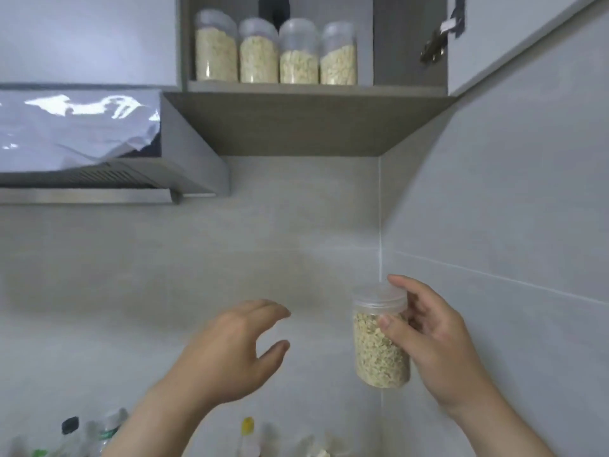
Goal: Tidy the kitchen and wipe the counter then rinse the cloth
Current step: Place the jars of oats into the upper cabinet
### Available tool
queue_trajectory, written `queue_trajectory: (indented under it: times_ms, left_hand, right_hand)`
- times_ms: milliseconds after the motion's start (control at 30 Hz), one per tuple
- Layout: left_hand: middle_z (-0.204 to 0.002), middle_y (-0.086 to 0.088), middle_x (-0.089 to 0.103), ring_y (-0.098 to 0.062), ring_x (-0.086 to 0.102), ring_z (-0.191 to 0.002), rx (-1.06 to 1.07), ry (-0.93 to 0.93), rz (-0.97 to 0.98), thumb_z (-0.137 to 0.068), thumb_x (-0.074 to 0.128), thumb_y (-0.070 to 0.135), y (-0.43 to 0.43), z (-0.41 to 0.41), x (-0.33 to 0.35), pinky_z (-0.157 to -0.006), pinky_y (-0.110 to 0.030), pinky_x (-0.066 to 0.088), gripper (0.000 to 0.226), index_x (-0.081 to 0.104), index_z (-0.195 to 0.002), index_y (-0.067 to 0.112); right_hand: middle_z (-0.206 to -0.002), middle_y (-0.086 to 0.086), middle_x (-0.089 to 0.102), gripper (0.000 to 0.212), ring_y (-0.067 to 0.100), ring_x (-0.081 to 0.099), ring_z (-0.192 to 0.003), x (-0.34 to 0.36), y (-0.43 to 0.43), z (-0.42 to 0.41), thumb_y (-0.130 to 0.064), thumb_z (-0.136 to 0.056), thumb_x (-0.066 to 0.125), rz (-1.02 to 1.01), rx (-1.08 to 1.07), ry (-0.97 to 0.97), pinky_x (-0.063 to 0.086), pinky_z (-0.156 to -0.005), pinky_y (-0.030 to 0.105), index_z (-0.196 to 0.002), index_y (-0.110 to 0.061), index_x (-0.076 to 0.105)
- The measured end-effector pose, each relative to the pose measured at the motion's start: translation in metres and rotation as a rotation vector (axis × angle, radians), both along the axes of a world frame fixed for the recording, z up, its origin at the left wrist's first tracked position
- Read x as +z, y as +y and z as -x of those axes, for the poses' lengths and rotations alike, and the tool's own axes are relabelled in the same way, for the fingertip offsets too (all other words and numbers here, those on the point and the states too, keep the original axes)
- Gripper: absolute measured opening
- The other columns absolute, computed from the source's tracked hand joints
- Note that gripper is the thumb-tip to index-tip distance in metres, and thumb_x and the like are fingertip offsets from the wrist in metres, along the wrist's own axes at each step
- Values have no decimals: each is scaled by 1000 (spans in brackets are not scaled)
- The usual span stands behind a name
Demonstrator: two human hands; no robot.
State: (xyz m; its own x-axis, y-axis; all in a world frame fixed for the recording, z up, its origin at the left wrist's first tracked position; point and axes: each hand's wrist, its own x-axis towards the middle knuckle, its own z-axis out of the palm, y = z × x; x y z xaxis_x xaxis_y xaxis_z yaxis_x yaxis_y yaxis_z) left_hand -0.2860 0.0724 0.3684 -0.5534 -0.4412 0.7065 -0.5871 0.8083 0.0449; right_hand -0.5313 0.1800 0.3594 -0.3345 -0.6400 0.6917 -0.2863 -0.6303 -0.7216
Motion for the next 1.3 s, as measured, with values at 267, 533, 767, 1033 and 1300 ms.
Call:
queue_trajectory:
  times_ms: [267, 533, 767, 1033, 1300]
  left_hand:
    - [-122, 16, 63, -11, 60, -111, 44, 32, 272, -80, 38, 58, 10, 4, 125, -91, -22, 46, 58, 63, -124, 29]
    - [-135, 14, 53, -9, 49, -123, 72, 92, 467, -91, 58, 36, 12, 26, 233, -99, -24, 40, 46, 53, -136, 26]
    - [-129, 7, 53, -15, 50, -116, 102, 96, 521, -89, 60, 35, -21, 51, 283, -94, -26, 40, 50, 51, -136, 21]
    - [-93, 3, 59, -16, 52, -87, -20, 410, 615, -84, 72, 20, -62, 75, 284, -81, -31, 46, 21, 72, -104, 12]
    - [-80, 9, 54, -12, 48, -77, -59, 602, 736, -79, 78, 20, -79, 93, 279, -75, -22, 32, 10, 68, -82, 16]
  right_hand:
    - [-101, -1, 73, 46, 13, 70, -94, 127, 3, 5, -34, -66, 75, 222, -35, 80, 56, -80, 32, -110, -36, 64]
    - [-96, -1, 73, 34, 9, 71, -84, 225, 1, 8, -22, -85, 75, 357, -22, 35, 53, -68, 29, -116, -26, 63]
    - [-85, -8, 75, 18, 7, 71, -80, 269, -10, 10, -23, -86, 73, 389, -57, 85, 55, -71, 28, -100, -28, 63]
    - [-97, 0, 74, 33, 14, 71, -89, 286, -29, 18, -27, -84, 76, 429, -88, 91, 58, -76, 34, -114, -31, 61]
    - [-105, -3, 70, 40, 10, 70, -88, 334, -40, 28, -36, -93, 64, 546, -191, 62, 59, -74, 32, -131, -33, 53]
